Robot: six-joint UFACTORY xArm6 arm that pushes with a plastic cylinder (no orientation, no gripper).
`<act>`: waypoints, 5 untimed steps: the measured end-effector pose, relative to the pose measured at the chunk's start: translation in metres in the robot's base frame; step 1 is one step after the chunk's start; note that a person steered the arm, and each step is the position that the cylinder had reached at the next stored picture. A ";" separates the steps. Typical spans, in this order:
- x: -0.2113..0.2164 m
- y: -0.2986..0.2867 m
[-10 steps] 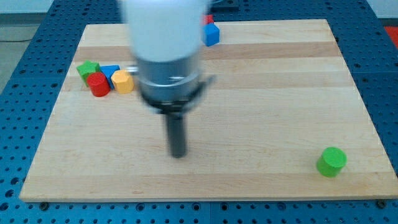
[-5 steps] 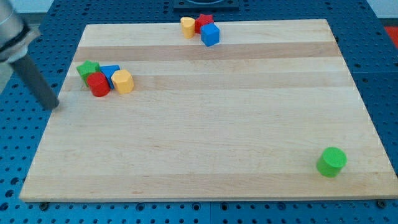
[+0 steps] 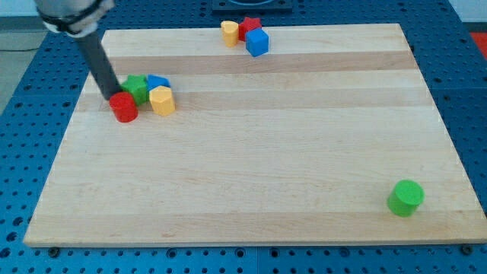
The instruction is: Move the yellow hexagon to the top of the green circle
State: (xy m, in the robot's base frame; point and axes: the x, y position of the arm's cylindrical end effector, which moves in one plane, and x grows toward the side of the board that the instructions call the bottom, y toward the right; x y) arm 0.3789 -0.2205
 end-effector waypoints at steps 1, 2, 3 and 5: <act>0.015 0.058; 0.016 0.096; 0.016 0.107; 0.011 0.109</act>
State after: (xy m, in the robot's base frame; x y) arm 0.3903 -0.1115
